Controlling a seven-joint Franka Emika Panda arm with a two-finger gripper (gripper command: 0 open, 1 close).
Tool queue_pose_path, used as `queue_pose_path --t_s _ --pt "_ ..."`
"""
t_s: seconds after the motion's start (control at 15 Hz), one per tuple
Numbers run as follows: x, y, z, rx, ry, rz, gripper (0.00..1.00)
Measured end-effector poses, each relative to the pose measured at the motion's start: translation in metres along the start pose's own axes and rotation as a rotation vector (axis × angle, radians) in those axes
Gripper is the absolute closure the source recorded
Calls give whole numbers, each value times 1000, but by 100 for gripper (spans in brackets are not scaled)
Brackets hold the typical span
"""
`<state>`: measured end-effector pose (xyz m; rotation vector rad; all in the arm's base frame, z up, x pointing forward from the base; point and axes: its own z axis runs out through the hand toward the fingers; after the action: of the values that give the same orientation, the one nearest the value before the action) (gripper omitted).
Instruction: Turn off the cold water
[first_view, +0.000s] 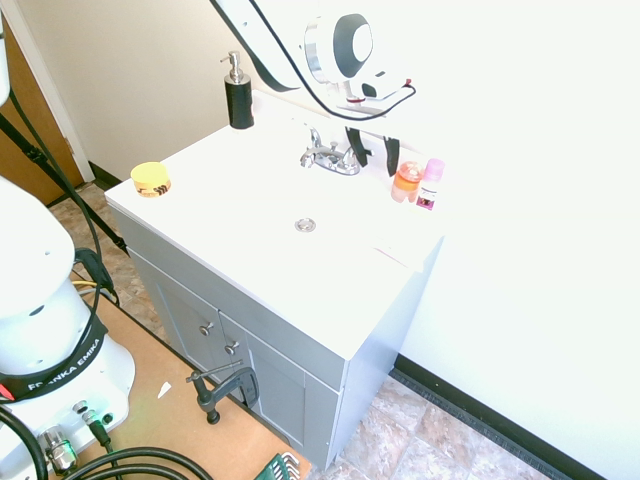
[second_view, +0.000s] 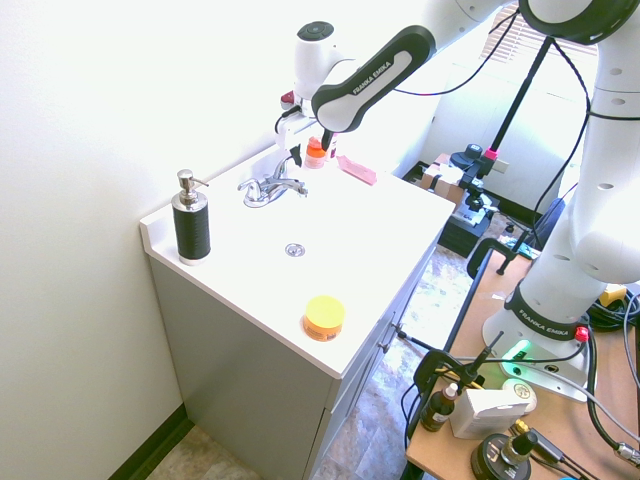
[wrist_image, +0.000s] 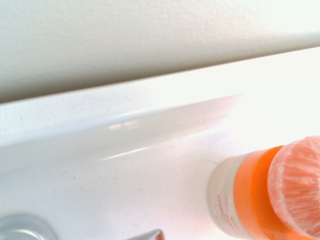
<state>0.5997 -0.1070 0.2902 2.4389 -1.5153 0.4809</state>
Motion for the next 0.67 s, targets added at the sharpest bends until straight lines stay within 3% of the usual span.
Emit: queue_pose_path --t_s 0.13,0.47,0.67 --pt "-1 0 0 -2 -4 9 0" --pt "-15 -6 -25 53 -196 -29 0" --pt "-17 2 -54 90 -233 -49 0"
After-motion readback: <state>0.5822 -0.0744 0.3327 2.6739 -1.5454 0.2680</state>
